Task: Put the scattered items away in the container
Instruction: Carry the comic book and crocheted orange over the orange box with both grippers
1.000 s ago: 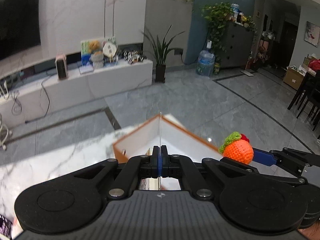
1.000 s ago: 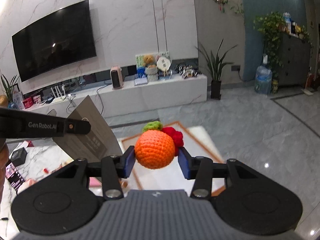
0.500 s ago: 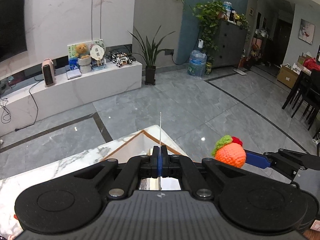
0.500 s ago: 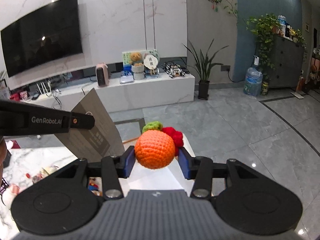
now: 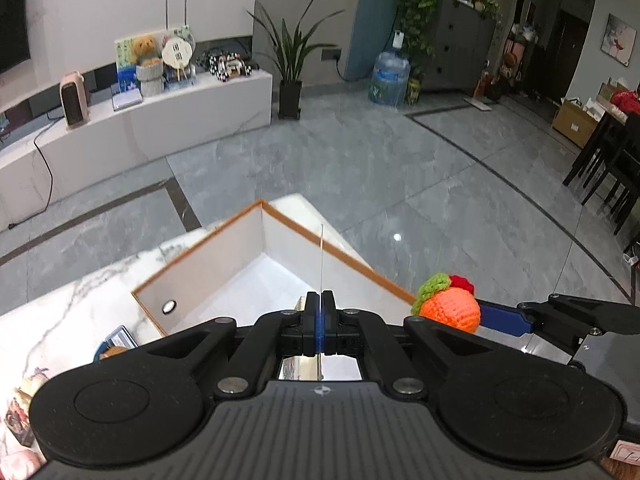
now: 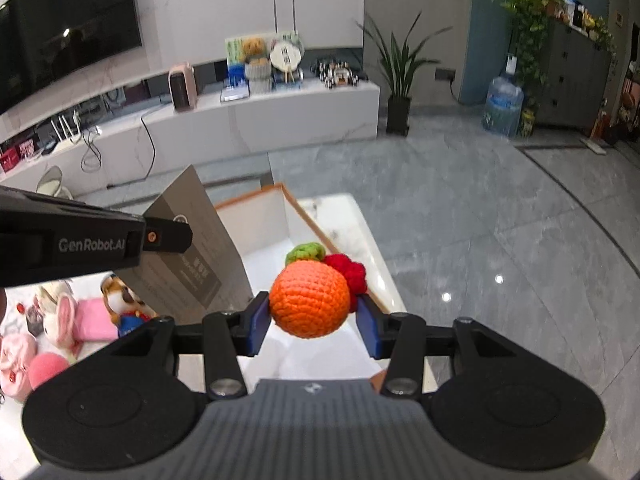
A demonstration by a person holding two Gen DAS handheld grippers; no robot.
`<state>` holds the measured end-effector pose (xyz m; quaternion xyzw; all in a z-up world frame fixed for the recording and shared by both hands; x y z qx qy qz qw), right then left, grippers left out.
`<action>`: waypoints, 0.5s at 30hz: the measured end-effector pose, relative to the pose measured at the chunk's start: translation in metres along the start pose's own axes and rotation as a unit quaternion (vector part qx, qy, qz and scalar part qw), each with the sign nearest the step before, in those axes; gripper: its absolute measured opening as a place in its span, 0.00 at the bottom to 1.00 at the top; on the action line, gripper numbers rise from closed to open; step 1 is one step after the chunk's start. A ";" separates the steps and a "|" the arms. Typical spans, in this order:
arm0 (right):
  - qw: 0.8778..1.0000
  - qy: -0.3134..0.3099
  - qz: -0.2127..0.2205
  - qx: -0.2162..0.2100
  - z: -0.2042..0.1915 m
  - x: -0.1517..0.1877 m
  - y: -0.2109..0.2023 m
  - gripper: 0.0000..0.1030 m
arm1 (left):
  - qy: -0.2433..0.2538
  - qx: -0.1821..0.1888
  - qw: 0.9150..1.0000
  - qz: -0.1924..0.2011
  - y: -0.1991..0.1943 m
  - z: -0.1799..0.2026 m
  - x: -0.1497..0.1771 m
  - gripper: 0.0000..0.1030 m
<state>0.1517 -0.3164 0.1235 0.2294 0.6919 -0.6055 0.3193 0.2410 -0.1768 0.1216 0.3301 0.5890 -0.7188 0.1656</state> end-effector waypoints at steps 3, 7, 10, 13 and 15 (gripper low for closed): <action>1.000 -0.003 -0.014 0.003 0.003 0.008 0.013 0.48 | 0.002 0.001 1.000 -0.009 0.007 0.000 0.004 0.00; 1.000 -0.006 -0.028 0.005 0.006 0.016 0.027 0.48 | 0.005 0.003 1.000 -0.020 0.019 0.003 0.009 0.00; 0.999 -0.008 -0.038 0.006 0.008 0.020 0.037 0.48 | 0.005 0.003 1.000 -0.026 0.027 0.004 0.011 0.00; 0.999 -0.009 -0.049 0.007 0.010 0.025 0.048 0.48 | 0.006 0.002 0.999 -0.035 0.036 0.004 0.016 0.00; 0.998 -0.009 -0.056 0.007 0.011 0.028 0.055 0.48 | 0.005 0.003 0.999 -0.043 0.043 0.004 0.020 0.00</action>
Point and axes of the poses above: each gripper's, at about its wrist camera, not at the fingertips, and y roughly the way its jaws point, z to its right, x to its underside, the point moved 3 cm from there along y, roughly the way its jaws point, and after that the axes turned 2 degrees about -x, right-handed, at the moved point
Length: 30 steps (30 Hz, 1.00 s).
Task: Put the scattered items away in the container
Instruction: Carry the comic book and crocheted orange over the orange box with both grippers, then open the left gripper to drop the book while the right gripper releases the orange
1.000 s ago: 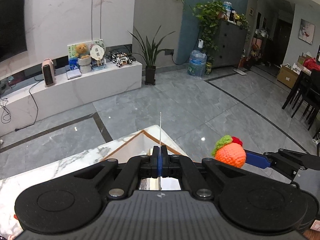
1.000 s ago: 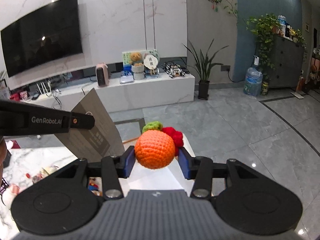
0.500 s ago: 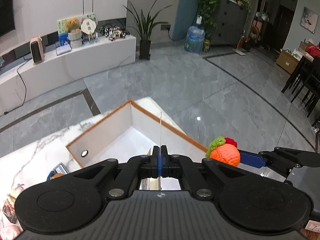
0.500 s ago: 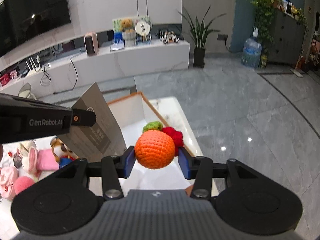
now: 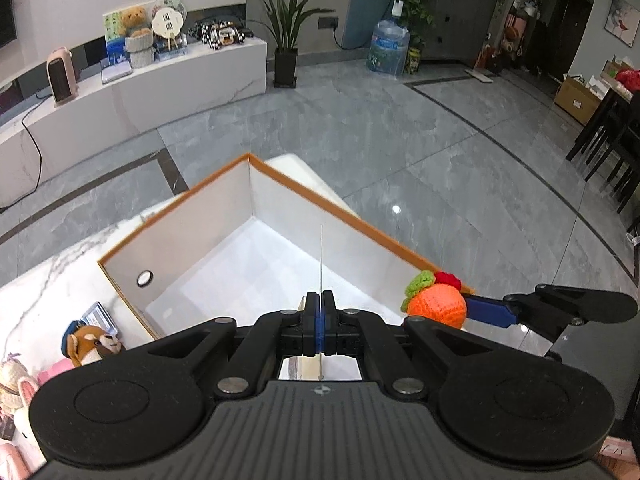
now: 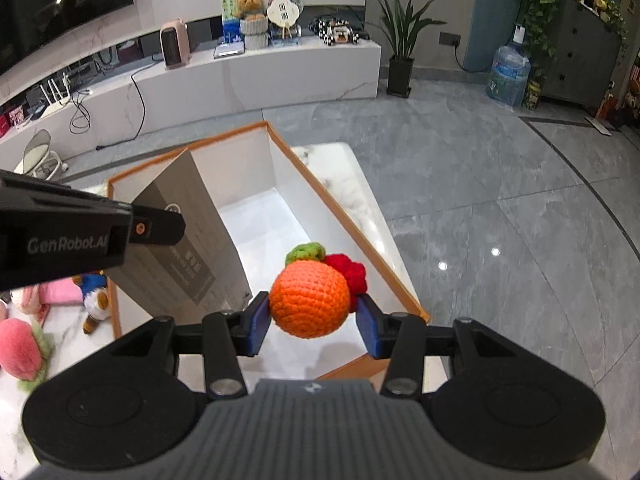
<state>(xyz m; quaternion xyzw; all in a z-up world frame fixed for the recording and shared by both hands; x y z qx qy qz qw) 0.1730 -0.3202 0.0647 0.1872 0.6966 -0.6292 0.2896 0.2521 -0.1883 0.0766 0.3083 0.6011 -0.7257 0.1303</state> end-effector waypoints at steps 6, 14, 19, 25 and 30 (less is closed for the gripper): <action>1.000 -0.004 -0.019 0.000 0.004 0.004 0.021 0.48 | -0.001 0.001 1.000 -0.020 0.019 -0.001 0.009 0.00; 0.999 -0.005 -0.038 -0.006 0.008 0.008 0.046 0.48 | 0.001 0.017 1.000 -0.026 0.030 0.004 0.011 0.04; 0.999 -0.004 -0.042 -0.005 0.007 0.007 0.052 0.49 | -0.008 0.026 0.998 -0.051 0.048 0.002 0.018 0.17; 0.999 -0.018 -0.041 0.004 0.003 0.008 0.055 0.57 | -0.020 0.023 0.998 -0.060 0.059 -0.006 0.022 0.20; 0.999 -0.030 -0.042 0.007 0.000 0.010 0.057 0.66 | -0.026 0.016 0.997 -0.064 0.064 -0.012 0.025 0.35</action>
Point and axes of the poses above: each gripper's, at about its wrist camera, not at the fingertips, and y roughly the way its jaws point, z to its right, x to its underside, the point moved 3 cm from there along y, roughly the way its jaws point, and after that the axes turned 2 degrees about -x, right-handed, at the moved point
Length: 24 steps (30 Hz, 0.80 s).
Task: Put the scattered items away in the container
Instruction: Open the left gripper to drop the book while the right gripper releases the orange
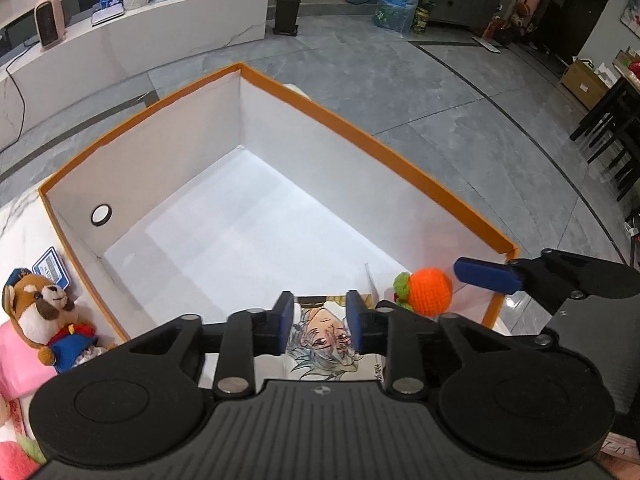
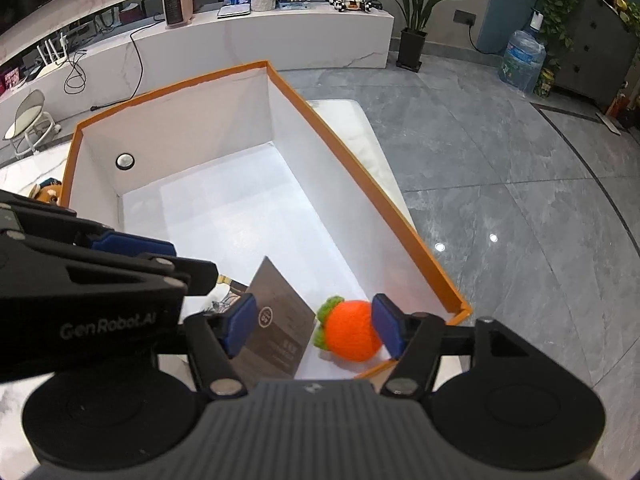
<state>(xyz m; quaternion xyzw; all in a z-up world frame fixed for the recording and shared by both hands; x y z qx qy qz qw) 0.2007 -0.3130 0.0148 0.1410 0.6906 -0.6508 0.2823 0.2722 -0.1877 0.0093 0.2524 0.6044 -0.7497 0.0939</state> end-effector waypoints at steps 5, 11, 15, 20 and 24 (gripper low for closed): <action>1.000 -0.007 0.000 0.006 -0.002 0.000 0.002 0.68 | -0.004 -0.003 1.000 -0.005 0.003 -0.005 0.003 0.39; 1.000 -0.003 -0.001 0.009 -0.001 -0.002 -0.002 0.68 | -0.008 0.001 1.000 -0.002 -0.003 -0.006 0.002 0.42; 1.000 -0.004 0.005 0.014 0.000 -0.004 -0.010 0.68 | -0.008 0.004 1.000 0.006 -0.011 -0.008 -0.001 0.42; 1.000 -0.005 0.015 0.017 -0.003 -0.010 -0.024 0.68 | -0.013 0.003 1.000 0.018 -0.027 -0.013 -0.003 0.42; 0.999 -0.010 0.028 0.017 -0.009 -0.015 -0.039 0.70 | -0.016 0.000 0.999 0.033 -0.045 -0.018 -0.005 0.42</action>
Point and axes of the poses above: each gripper's, at about its wrist camera, not at the fingertips, and y roughly the way its jaws point, z to its right, x to its underside, the point moved 3 cm from there along y, roughly the way its jaws point, and after that the axes turned 2 degrees about -x, right-handed, at the moved point
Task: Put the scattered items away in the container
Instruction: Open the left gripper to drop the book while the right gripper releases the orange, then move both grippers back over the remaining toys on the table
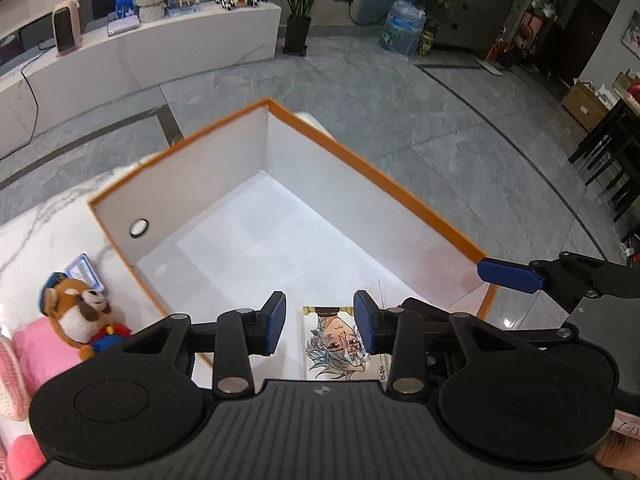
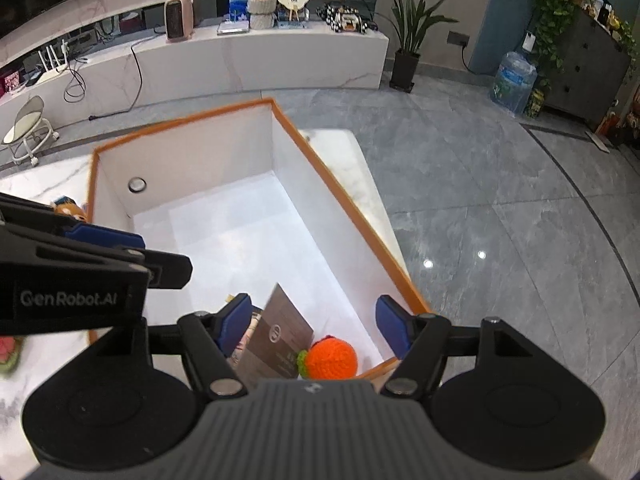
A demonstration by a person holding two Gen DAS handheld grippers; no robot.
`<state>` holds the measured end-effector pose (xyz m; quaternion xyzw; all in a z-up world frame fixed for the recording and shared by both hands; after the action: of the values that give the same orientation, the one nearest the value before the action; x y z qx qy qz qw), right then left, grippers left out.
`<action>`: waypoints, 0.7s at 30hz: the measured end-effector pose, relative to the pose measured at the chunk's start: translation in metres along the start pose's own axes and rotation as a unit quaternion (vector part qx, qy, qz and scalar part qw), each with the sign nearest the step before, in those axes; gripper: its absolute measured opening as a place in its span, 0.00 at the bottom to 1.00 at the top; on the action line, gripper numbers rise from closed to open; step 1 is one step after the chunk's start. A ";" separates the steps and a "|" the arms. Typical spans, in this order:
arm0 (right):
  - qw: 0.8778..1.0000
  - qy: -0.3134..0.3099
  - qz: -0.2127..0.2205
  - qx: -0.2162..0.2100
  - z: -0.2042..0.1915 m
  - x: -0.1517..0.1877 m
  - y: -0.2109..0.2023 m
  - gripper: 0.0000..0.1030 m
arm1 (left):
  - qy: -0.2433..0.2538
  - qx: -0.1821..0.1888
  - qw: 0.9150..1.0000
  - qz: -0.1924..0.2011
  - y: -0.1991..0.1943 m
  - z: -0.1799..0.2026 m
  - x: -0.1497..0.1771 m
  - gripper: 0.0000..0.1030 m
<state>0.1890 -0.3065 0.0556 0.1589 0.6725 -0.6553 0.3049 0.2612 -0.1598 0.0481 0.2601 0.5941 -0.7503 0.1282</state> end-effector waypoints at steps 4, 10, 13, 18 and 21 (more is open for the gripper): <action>1.000 -0.006 0.016 0.000 -0.009 -0.007 -0.019 0.70 | 0.000 -0.004 1.000 0.015 -0.020 -0.005 -0.002 0.42; 0.999 -0.021 0.039 0.000 -0.028 -0.019 -0.049 0.71 | 0.005 -0.015 0.999 0.042 -0.060 -0.022 0.004 0.46; 0.998 -0.027 0.052 -0.006 -0.041 -0.024 -0.062 0.71 | -0.001 -0.028 0.998 0.049 -0.080 -0.040 0.012 0.46; 0.997 -0.041 0.069 -0.018 -0.073 -0.031 -0.083 0.71 | -0.012 -0.047 0.997 0.067 -0.122 -0.075 0.027 0.46; 0.995 -0.056 0.078 -0.030 -0.100 -0.034 -0.092 0.71 | -0.022 -0.064 0.995 0.080 -0.148 -0.101 0.038 0.47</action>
<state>0.1381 -0.2106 0.1447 0.1648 0.6594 -0.6169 0.3968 0.1792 -0.0203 0.1339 0.2810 0.6150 -0.7040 0.2172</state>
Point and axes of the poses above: each gripper's, at about its wrist camera, not at the fingertips, and y roughly the way its jaws point, z to its right, x to its underside, the point moved 3 cm from there along y, roughly the way its jaws point, and after that the axes turned 2 degrees about -x, right-handed, at the moved point
